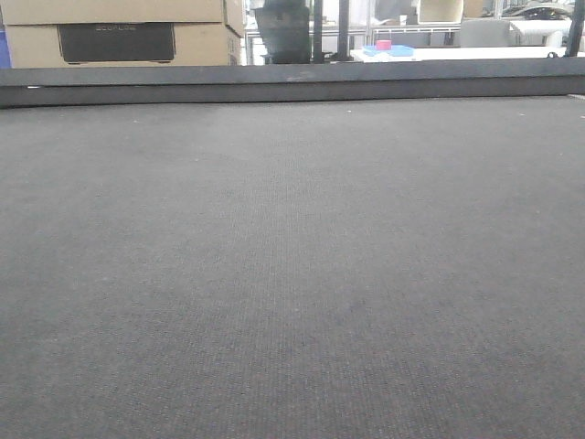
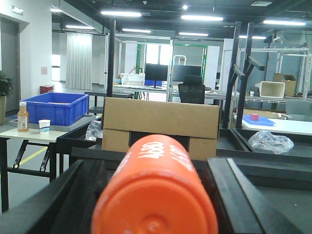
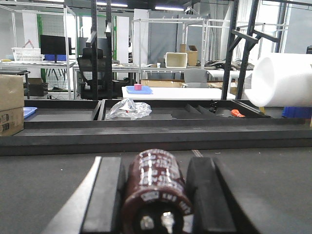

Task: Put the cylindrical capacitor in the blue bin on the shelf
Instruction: 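Lift both held capacitors up off the table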

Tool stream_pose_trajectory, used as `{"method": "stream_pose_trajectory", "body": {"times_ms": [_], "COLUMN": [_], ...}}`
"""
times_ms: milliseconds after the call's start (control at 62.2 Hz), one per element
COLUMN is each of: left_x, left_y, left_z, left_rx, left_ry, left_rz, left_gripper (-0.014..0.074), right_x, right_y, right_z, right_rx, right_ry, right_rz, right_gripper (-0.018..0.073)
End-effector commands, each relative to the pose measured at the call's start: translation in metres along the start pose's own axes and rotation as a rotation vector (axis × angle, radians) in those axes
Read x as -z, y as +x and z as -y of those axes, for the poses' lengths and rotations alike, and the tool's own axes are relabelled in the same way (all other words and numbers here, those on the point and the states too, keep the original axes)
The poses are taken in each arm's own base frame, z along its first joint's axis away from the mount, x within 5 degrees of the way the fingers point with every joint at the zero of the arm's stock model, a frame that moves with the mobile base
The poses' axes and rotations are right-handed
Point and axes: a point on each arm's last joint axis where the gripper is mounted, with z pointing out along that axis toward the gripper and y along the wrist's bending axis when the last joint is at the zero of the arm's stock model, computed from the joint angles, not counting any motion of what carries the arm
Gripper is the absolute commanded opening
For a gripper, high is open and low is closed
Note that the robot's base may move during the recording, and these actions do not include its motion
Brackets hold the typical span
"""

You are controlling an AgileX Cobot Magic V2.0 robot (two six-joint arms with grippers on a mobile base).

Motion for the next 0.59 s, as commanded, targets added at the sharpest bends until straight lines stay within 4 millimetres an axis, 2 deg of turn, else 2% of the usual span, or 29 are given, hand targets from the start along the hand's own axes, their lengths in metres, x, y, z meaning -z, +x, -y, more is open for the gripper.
{"method": "stream_pose_trajectory", "body": {"times_ms": [0,579], "left_x": [0.0010,0.0010], "left_y": [-0.0018,-0.0018], "left_z": [0.0002,0.0002], "left_rx": [0.006,0.006], "left_ry": [0.003,0.003], "left_rz": [0.023,0.023], "left_gripper": [-0.0111,-0.0111], "right_x": [0.0015,0.0015], "right_y": [-0.0035,-0.0037], "right_z": [0.0002,0.0002], "right_rx": [0.006,0.006], "right_ry": [0.002,0.002], "right_rz": [0.035,0.037], "right_gripper": [-0.0162,-0.0162]}}
